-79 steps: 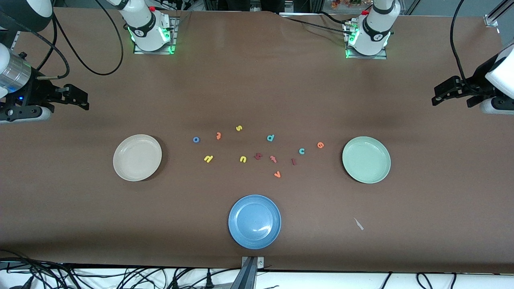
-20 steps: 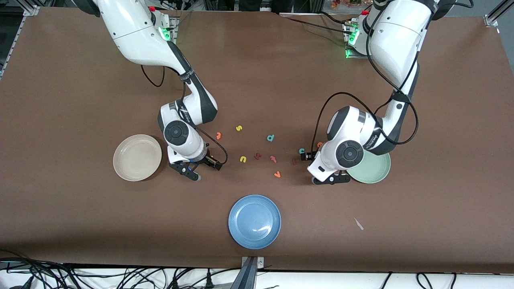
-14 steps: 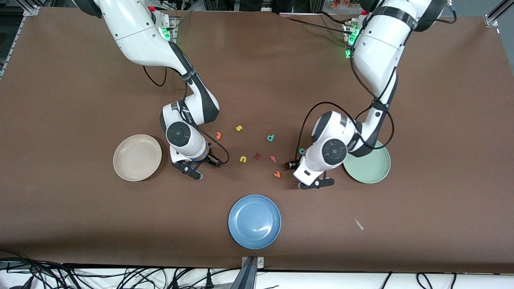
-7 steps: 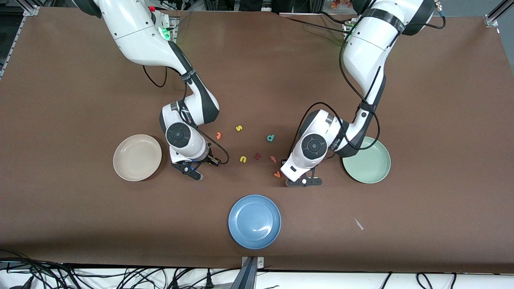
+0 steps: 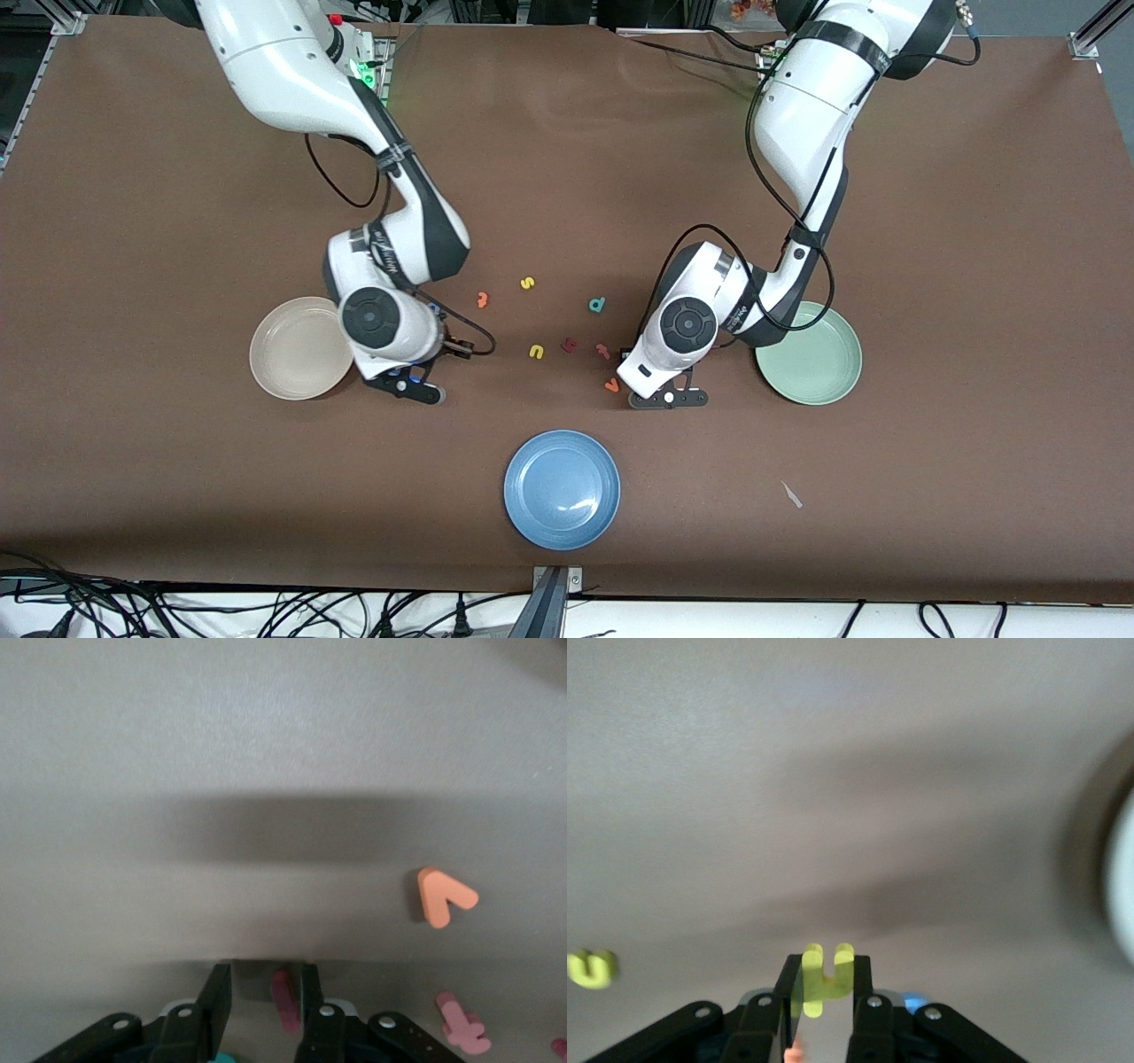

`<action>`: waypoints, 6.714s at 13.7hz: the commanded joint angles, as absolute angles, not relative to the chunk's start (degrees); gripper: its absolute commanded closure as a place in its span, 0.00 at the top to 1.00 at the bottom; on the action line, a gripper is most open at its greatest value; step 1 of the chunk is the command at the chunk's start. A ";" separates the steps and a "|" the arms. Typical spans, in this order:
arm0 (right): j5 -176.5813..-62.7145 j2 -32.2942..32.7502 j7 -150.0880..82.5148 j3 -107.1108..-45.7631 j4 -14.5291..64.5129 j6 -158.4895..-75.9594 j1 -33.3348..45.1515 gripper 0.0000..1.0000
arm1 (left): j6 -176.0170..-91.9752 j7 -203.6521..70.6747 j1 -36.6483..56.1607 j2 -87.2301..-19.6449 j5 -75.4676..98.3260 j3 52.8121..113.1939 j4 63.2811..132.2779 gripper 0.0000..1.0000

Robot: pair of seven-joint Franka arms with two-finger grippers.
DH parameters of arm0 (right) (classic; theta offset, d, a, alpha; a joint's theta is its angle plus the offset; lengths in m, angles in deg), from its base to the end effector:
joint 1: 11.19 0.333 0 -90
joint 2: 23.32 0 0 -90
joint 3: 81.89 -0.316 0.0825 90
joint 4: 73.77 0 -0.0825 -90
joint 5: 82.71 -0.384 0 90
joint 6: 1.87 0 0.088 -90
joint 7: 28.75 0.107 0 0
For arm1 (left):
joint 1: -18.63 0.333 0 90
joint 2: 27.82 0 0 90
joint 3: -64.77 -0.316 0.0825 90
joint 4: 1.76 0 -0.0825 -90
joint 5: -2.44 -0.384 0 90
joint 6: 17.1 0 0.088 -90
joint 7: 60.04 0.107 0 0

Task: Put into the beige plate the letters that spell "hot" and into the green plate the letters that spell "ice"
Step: 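Lower the yellow letter onto the cream plate and open the right gripper, then place the red letter on the green plate with the left gripper, then grasp the o with the right gripper while the left gripper reaches the e, then carry the o to the cream plate while the left gripper grasps the e, then release the o on the cream plate while the left gripper drops the e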

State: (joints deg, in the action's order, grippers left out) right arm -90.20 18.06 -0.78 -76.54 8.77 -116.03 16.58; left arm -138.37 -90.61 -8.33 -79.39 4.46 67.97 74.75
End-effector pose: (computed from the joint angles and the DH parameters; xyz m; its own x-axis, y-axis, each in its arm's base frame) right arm 0.6437 0.2865 0.2510 0.9752 -0.1429 -0.1693 -0.1387 -0.9897 0.0367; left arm 0.6319 -0.3592 0.1770 0.9893 0.0452 -0.1386 0.0458 -0.9989 0.0011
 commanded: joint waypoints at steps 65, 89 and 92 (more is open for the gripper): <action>-94.23 5.33 -4.67 -75.82 46.64 -150.75 21.07 0.31 | -126.34 -96.60 4.83 -72.64 14.04 71.88 88.33 0.60; -89.73 3.83 -46.08 -59.82 40.84 -140.04 19.04 1.00 | -111.66 -80.61 18.10 -69.46 5.00 71.27 82.09 0.15; -93.26 2.52 -37.32 -63.41 40.41 -136.97 19.48 1.00 | -113.76 -80.52 18.28 -72.54 1.65 71.36 82.26 0.15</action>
State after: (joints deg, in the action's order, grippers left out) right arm -91.85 3.83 -42.54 -60.66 40.47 -138.74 19.27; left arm -112.58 -81.36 18.38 -70.56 3.68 70.89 82.49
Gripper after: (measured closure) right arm 0.291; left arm 0.749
